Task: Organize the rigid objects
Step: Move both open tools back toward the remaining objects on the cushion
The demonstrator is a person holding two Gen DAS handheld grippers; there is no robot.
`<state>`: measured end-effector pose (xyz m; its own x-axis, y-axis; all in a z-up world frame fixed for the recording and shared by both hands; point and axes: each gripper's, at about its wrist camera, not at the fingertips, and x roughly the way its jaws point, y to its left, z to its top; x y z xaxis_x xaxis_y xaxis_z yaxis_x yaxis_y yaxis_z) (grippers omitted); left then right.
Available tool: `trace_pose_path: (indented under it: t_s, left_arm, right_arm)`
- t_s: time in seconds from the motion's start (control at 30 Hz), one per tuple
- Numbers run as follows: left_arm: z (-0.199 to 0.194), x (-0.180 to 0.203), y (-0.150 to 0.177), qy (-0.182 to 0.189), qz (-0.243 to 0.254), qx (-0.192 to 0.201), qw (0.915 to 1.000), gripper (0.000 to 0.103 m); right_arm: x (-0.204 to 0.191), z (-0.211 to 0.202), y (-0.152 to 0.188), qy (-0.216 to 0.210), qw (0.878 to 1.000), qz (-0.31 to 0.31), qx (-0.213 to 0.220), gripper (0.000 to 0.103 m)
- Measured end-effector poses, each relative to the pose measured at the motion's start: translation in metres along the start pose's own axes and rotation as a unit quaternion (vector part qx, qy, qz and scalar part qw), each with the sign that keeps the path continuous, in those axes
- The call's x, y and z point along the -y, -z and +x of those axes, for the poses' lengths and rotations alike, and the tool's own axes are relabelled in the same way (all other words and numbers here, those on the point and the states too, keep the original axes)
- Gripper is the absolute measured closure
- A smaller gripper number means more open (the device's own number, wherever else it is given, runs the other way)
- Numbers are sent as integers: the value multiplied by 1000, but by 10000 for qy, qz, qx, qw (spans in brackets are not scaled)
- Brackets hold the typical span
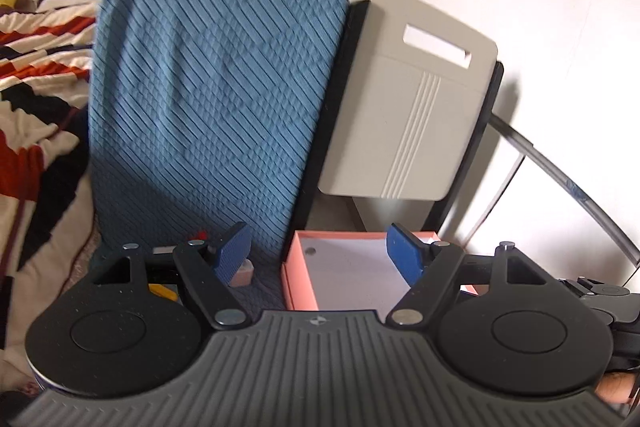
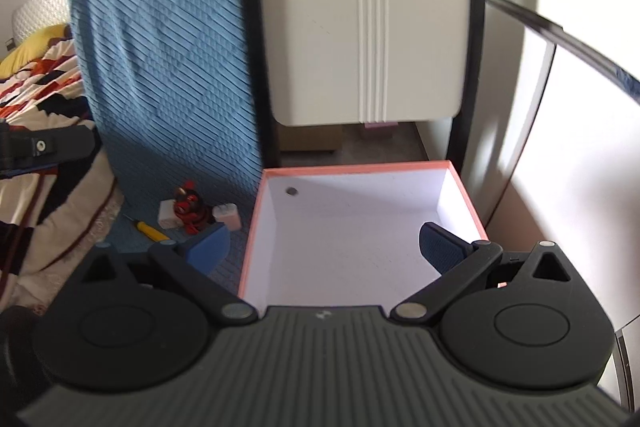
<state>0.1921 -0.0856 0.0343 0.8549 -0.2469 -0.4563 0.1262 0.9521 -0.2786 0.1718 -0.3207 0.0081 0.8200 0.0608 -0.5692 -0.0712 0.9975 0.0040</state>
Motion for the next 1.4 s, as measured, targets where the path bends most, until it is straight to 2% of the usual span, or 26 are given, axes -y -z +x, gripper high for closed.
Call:
trace_pose_path:
  t_s: [0.27,0.47,0.9,1.2,1.33,1.4]
  left_arm:
    - [-33,-44,7,-289,101,372,9988,24]
    - [-39,-77,29,-433,-74,462,9980,24]
    - [-19,-130,76,-580,-249,221,9978,24]
    - [3,-145,110,-503,-332,-66,9982,24]
    - [11,-153,124,-537,-380,-211,9976,24]
    - [14,-158,129,-598,-431,-238,9970,24]
  right_arm:
    - [-49,-14,5,-177,9991,-178,341,0]
    - [-79,-4,23,-307,9986,-293,315,0]
    - [-132,33,71,-551,9970,-547,2,0]
    - [-145,50,100,-599,9967,-500,-241,0]
    - [-146,57,123,-568,9959,-531,-465,0]
    - [-148,57,127,-605,9960,-492,-426,0]
